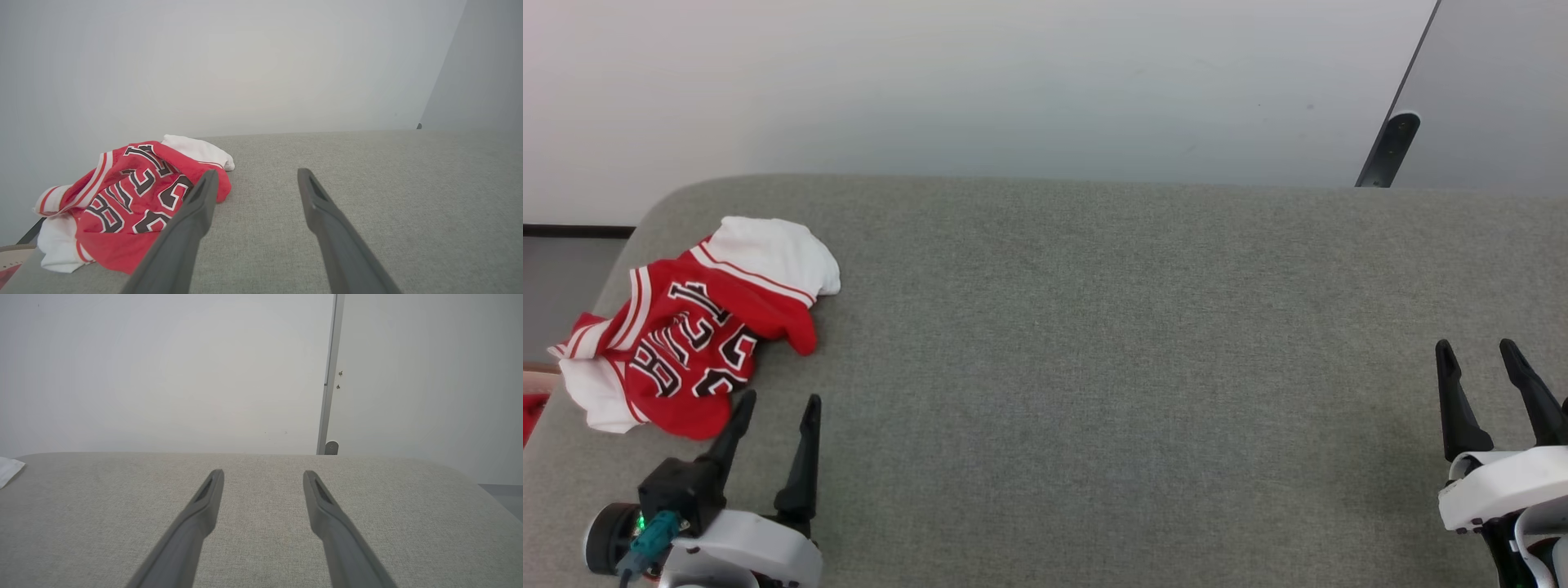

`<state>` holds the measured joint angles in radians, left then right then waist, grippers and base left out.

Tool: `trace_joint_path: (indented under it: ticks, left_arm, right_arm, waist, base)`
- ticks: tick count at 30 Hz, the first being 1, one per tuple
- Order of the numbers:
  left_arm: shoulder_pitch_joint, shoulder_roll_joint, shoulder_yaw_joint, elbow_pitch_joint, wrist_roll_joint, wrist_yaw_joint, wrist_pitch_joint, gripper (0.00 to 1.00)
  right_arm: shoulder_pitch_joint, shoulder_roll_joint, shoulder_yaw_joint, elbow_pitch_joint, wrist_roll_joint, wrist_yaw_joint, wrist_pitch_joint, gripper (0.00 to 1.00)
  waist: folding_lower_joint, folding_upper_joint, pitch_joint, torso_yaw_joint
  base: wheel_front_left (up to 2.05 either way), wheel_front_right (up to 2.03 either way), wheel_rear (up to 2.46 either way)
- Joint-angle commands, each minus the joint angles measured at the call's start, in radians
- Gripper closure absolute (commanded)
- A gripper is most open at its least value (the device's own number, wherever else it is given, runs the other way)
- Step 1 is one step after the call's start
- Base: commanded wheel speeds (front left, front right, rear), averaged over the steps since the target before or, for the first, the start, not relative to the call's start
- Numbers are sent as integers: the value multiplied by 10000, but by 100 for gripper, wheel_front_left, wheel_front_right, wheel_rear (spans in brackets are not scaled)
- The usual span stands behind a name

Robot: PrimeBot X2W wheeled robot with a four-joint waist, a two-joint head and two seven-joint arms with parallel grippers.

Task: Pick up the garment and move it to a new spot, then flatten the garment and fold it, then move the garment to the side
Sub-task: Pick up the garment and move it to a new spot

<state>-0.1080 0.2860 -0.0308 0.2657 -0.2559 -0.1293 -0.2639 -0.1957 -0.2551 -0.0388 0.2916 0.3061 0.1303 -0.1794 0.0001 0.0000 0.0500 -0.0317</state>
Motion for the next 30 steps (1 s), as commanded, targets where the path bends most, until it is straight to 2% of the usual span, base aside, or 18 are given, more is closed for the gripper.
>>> trace_joint_path:
  ticks: [1,8,14,19,30]
  left_arm:
    - [-129,30,-13,30,-56,-18,-8,0]
    - [-182,-32,49,235,-132,-19,-8,0]
    - [-324,-43,75,343,-172,-8,-8,0]
    - [-315,-169,260,474,-185,34,-6,0]
    - [-26,-477,608,830,-172,181,-6,0]
  right_arm:
    - [-6,-1,3,25,83,8,-59,0]
    - [24,-7,16,79,158,8,-66,0]
    - [0,-58,104,65,211,8,-22,0]
    - [15,-117,256,114,263,8,-19,0]
    - [-233,-251,907,227,318,8,80,0]
  waist:
    - [-1,0,-1,-7]
    - [-1,0,-46,33]
    - [-1,0,-103,343]
    - [-1,0,-186,920]
    - [-1,0,-103,2775]
  base:
    - [0,0,0]
    - [0,0,0]
    - [0,0,0]
    - [0,0,0]
    - [0,0,0]
